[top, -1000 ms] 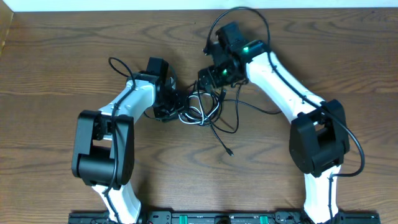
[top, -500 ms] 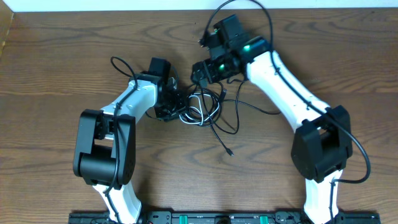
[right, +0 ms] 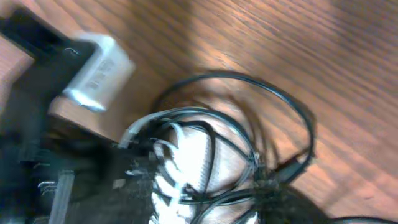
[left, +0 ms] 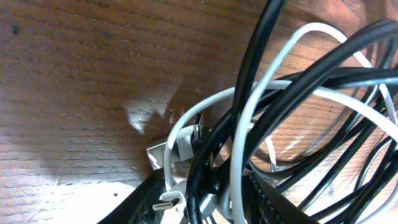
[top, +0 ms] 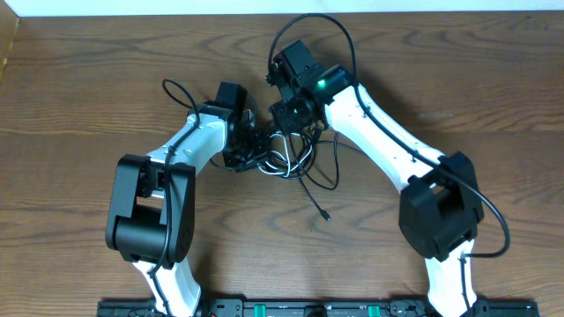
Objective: Untangle cables
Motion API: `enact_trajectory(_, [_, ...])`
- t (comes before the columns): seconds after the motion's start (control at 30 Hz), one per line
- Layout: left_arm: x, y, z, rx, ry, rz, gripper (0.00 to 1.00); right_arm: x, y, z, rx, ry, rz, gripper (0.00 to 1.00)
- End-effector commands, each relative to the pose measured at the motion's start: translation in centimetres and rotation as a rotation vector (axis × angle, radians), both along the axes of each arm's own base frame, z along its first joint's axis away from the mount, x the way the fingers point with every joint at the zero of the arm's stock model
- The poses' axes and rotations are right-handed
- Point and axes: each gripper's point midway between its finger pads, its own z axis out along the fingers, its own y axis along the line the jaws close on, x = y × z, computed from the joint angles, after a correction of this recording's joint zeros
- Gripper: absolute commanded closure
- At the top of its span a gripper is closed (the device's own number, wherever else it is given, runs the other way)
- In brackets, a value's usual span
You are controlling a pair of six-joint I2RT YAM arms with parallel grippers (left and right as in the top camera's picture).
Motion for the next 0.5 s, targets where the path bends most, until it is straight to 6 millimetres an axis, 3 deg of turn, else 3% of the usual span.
enact_trajectory(0.0, [-0.4, 0.3, -1.2, 0.033, 0.017, -0.04, 0.56, 1.0, -1.6, -1.1, -0.079, -0.029, -0.016, 0.99])
enact_trajectory(0.13, [-0.6, 0.4, -1.1, 0.035, 0.02, -0.05, 0.59, 2.5, -3.0, 1.5, -0.059, -0.085, -0.02, 0.99])
enact_trajectory(0.27, [-0.5, 0.4, -1.1, 0.035, 0.02, -0.049, 0.9, 3.0, -4.4, 5.6, 0.067, -0.099, -0.039, 0.99])
enact_trajectory(0.3, [-0.5, 0.4, -1.1, 0.035, 0.02, -0.049, 0.92, 2.9, -4.5, 6.3, 0.097, -0.092, -0.036, 0.99])
enact_trajectory(0.47, [-0.6, 0.4, -1.1, 0.037, 0.024, -0.048, 0.92, 2.2, -5.4, 9.8, 0.254, -0.074, 0.037, 0.99])
